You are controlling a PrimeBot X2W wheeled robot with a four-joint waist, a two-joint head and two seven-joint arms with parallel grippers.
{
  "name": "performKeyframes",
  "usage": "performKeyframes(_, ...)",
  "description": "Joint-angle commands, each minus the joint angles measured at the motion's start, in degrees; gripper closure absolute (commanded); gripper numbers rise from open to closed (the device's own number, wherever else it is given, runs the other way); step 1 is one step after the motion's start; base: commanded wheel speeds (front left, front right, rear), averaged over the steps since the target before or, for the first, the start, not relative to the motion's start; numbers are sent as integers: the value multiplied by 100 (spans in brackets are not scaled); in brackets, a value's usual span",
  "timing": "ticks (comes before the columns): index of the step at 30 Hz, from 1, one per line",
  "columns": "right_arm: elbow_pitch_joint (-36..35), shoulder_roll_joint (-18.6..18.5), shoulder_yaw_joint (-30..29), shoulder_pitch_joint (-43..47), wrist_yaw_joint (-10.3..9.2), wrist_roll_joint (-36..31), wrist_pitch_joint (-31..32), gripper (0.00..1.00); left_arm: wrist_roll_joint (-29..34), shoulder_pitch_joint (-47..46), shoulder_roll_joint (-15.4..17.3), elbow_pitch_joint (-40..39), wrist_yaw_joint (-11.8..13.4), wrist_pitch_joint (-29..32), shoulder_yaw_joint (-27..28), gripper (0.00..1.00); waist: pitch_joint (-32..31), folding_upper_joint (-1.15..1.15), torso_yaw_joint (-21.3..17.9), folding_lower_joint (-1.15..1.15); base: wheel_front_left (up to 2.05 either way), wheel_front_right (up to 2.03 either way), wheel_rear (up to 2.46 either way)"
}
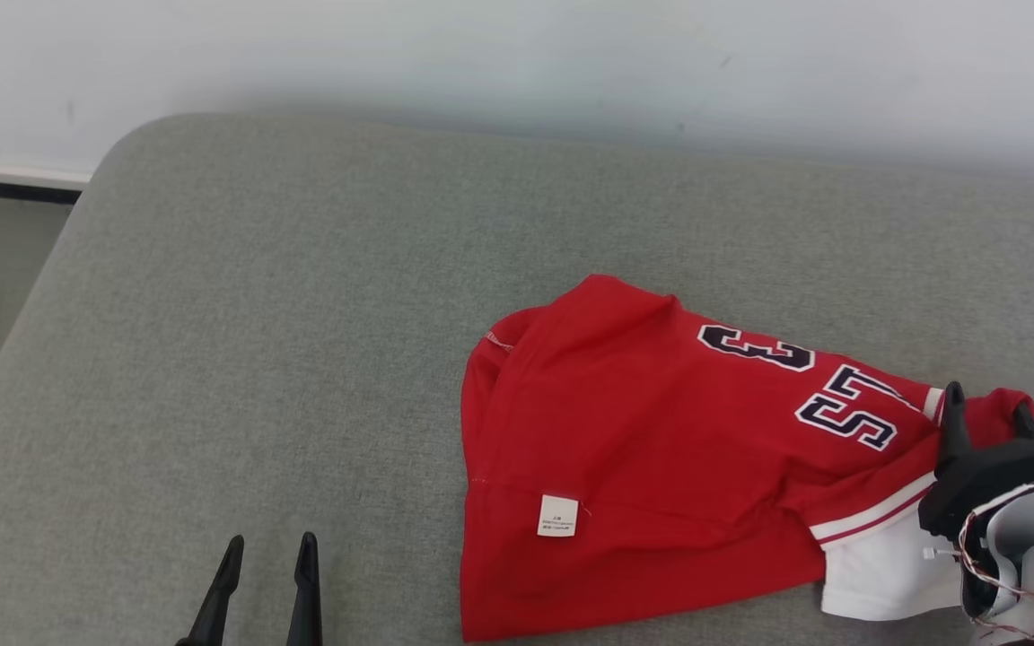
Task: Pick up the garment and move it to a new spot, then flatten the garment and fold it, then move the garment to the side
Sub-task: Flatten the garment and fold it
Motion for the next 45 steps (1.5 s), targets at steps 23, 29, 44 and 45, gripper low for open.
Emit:
performKeyframes(23, -2308, -4, 1225, 2274, -15, 608, -557, 0, 62, 494, -5, -9, 38, -19, 190, 0, -904, -1, -964, 0, 0, 0, 0)
performKeyframes(29, -2539, -54, 1710, 2694, -15, 589, -1265, 0, 271, 529, -6, 18, 39, -19, 225, 0, -1025, -1, -1027, 0, 0, 0, 0)
performKeyframes(44, -2275, -136, 2270, 3214, -15, 575, -1768, 0, 429, 529, -6, 270, 116, -19, 465, 0, -1206, -1, -1171, 0, 0, 0, 0)
performKeyframes(45, -2241, -146, 2316, 3229, -15, 589, -1770, 0, 428, 520, -7, 293, 111, -19, 489, 0, -1213, -1, -1180, 0, 0, 0, 0)
